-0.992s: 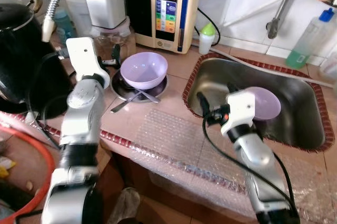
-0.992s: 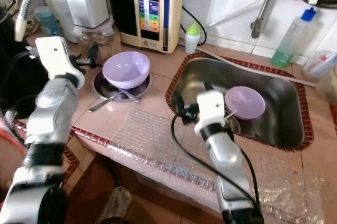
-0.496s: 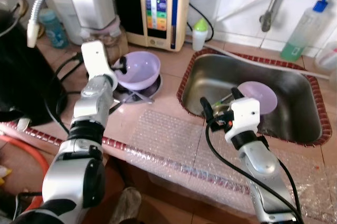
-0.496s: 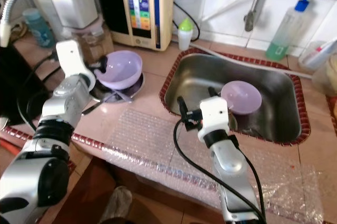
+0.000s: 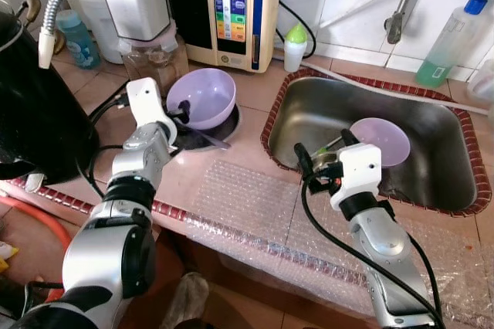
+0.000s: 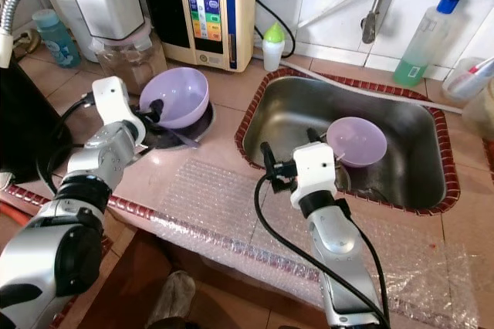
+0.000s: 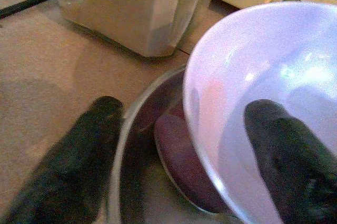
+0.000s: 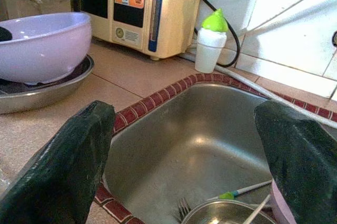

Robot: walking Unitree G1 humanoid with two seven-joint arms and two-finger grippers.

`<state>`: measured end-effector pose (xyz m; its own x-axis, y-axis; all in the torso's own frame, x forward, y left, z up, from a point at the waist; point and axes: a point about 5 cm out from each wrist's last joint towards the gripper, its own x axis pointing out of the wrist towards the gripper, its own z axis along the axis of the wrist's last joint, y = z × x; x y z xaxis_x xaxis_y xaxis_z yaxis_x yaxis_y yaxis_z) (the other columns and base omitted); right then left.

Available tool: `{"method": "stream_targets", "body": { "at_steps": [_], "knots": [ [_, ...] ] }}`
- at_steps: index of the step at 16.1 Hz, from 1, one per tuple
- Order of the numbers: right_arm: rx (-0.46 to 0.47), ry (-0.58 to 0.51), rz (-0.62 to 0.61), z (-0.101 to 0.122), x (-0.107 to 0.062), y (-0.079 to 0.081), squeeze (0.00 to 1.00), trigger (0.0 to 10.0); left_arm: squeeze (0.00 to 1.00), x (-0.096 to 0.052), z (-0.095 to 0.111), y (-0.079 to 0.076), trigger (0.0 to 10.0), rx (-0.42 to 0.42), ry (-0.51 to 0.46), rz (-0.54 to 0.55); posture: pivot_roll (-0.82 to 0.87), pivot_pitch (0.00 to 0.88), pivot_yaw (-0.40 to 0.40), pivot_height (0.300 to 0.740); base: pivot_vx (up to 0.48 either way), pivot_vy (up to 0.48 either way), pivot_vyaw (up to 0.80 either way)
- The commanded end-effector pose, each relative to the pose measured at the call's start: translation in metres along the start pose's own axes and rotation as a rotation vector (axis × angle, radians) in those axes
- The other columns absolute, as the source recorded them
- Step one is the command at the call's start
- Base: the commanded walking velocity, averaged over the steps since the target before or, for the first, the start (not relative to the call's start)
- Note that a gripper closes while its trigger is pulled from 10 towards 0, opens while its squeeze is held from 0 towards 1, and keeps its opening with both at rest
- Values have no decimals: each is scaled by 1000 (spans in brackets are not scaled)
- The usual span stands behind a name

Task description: Kitchen organization

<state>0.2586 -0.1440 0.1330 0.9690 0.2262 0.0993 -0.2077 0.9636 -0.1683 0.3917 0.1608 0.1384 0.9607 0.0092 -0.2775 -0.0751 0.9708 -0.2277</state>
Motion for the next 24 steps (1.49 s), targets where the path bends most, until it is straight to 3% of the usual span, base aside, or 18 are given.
{"method": "stream_targets", "body": {
  "at_steps": [1, 5, 13, 16, 19, 20, 21, 22, 23, 24],
  "knots": [
    [-3, -9, -1, 3, 1, 0, 0, 10000, 0, 1, -4, 0, 0, -4, 27, -10, -146, 29, 76, 740, 0, 0, 0],
    [-3, -5, -2, 2, 2, 4, 0, 10000, 0, 2, -6, -4, 0, -30, 42, -40, -147, 24, 87, 740, 0, 0, 0],
    [-5, -5, -11, 1, 5, 2, 0, 10000, 0, 2, 18, 17, 0, 121, -84, 68, -135, 18, 89, 740, 0, 0, 0],
    [-5, -6, -7, 1, 7, 3, 0, 10000, 0, 2, 27, 12, 0, 94, -118, 39, -130, 15, 87, 740, 0, 0, 0],
    [-9, -4, -9, 0, 9, 2, 0, 10000, 0, 4, 24, 6, 0, 55, -81, 4, -127, 13, 89, 740, 0, 0, 0],
    [-11, -3, -11, 0, 9, 2, 0, 10000, 0, 4, 24, 2, 4157, 52, -74, -22, -129, 12, 92, 740, 0, 0, 0],
    [-11, -3, -13, -1, 9, 2, 0, 10000, 0, 4, 25, -1, 10000, 45, -69, -36, -129, 12, 94, 740, 0, 0, 0],
    [-12, -2, -14, -1, 8, 2, 0, 10000, 0, 4, 28, -5, 10000, 36, -82, -65, -129, 12, 94, 740, 0, 0, 0],
    [-12, -2, -14, -1, 8, 2, 0, 10000, 325, 4, 30, -8, 10000, 35, -90, -76, -129, 12, 95, 740, 0, 0, 0],
    [-12, -1, -14, -1, 8, 2, 0, 10000, 1000, 4, 32, -10, 10000, 25, -95, -85, -129, 12, 95, 740, 0, 0, 0]
  ]
}}
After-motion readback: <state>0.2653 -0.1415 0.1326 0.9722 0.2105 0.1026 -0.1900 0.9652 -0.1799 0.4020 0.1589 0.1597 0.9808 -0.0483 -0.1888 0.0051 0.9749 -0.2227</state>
